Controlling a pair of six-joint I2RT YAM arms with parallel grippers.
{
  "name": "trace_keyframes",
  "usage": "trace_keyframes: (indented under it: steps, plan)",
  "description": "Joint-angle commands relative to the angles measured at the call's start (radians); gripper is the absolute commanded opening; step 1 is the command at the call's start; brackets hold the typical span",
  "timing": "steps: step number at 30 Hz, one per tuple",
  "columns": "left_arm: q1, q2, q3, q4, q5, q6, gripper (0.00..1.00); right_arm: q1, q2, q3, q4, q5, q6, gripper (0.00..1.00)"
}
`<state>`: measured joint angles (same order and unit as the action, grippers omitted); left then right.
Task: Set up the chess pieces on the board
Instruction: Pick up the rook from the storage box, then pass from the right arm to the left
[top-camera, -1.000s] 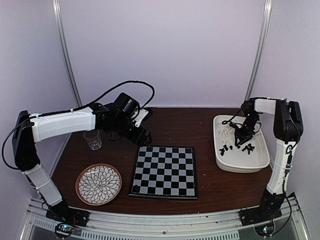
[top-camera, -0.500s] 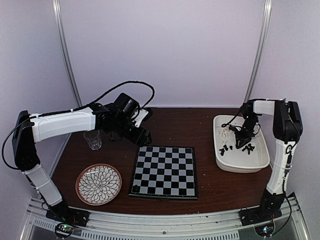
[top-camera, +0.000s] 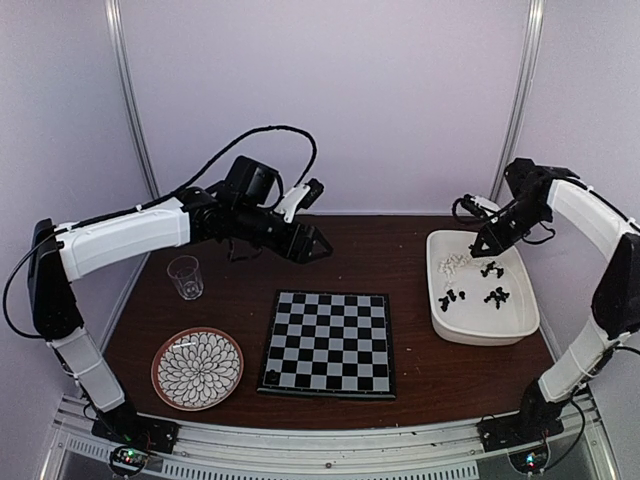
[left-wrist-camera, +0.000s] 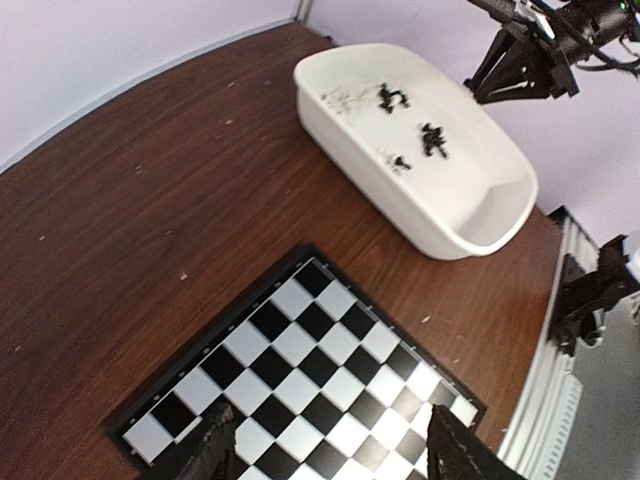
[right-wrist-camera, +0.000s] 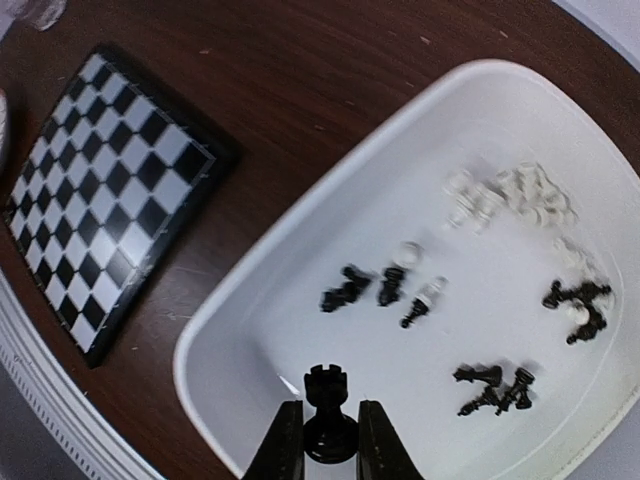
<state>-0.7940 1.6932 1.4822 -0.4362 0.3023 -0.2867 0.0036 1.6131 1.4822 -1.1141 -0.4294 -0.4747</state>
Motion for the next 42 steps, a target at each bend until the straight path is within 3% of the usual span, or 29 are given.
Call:
trace_keyframes:
  steps: [1, 6, 17, 32, 42]
  plan:
    - [-0.011, 0.048, 0.072, 0.140, 0.233, -0.082, 0.63, 0.142, -0.105, -0.020, -0.137, -0.263, -0.118, 0.15]
    - [-0.054, 0.112, 0.150, 0.174, 0.337, -0.150, 0.59, 0.294, -0.187, -0.026, -0.119, -0.325, -0.093, 0.16]
    - [-0.164, 0.244, 0.196, 0.335, 0.423, -0.283, 0.52, 0.428, -0.214, 0.025, -0.188, -0.450, -0.153, 0.16]
    - [-0.196, 0.334, 0.275, 0.472, 0.501, -0.380, 0.42, 0.455, -0.200, 0.022, -0.197, -0.453, -0.164, 0.16]
    - [-0.196, 0.359, 0.308, 0.384, 0.494, -0.372, 0.35, 0.455, -0.191, 0.025, -0.203, -0.446, -0.172, 0.17]
